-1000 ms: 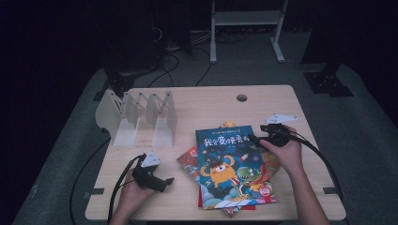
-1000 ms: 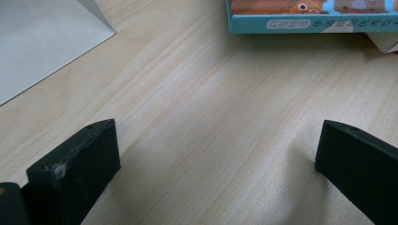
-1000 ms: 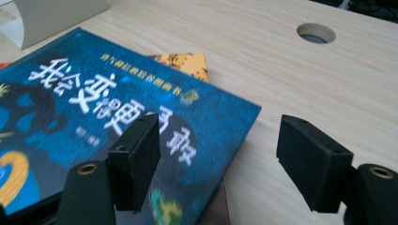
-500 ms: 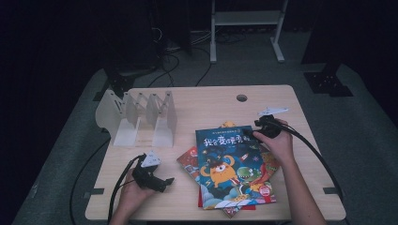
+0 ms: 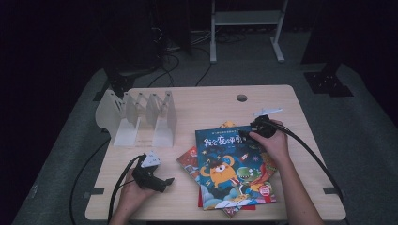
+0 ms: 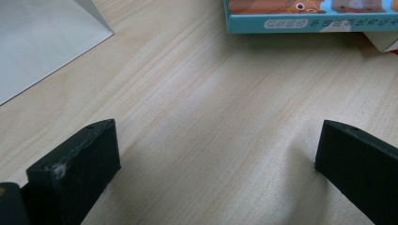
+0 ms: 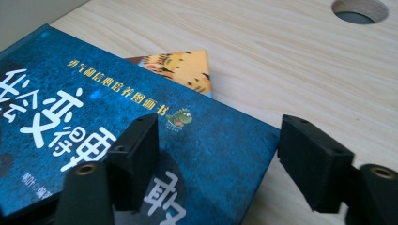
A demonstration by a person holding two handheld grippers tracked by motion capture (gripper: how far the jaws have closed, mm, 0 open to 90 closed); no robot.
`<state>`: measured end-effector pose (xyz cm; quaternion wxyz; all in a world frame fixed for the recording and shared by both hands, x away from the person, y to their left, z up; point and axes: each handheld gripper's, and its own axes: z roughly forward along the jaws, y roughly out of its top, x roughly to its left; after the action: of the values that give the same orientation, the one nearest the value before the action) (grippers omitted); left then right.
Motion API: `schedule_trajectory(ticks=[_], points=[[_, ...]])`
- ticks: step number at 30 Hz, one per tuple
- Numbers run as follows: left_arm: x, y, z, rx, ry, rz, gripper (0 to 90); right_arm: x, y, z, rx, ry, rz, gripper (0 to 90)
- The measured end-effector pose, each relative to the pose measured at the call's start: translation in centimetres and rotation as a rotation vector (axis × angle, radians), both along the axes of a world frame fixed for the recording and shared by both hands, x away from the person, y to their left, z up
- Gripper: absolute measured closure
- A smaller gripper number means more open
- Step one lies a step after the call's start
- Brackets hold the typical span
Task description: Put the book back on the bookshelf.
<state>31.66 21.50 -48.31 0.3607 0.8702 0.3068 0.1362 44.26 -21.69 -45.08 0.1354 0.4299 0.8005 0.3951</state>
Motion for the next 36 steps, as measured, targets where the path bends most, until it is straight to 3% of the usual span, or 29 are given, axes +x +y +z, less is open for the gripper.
schedule_trajectory(ticks=[7, 11, 19, 23, 30, 36], points=[[0.0, 0.0, 0.0, 0.0, 0.0, 0.0, 0.0, 0.2, 2.2, 0.5, -0.037, 0.008, 0.055, 30.9], [0.0, 0.0, 0.0, -0.001, 0.0, -0.003, 0.0, 0.3, 3.0, 0.2, 0.001, 0.012, 0.078, 31.7], [0.0, 0.0, 0.0, -0.001, 0.0, -0.003, 0.0, 0.0, 3.7, 0.1, 0.028, 0.018, 0.119, 34.5], [0.0, 0.0, 0.0, -0.001, 0.0, -0.003, 0.0, -0.1, 3.9, 0.1, 0.029, 0.019, 0.135, 35.0], [0.0, 0.0, 0.0, -0.001, 0.0, -0.003, 0.0, -0.2, 5.9, 0.6, -0.012, 0.019, 0.205, 37.6], [0.0, 0.0, 0.0, -0.001, 0.0, -0.003, 0.0, -0.2, 6.6, 0.3, 0.023, 0.024, 0.235, 39.6]])
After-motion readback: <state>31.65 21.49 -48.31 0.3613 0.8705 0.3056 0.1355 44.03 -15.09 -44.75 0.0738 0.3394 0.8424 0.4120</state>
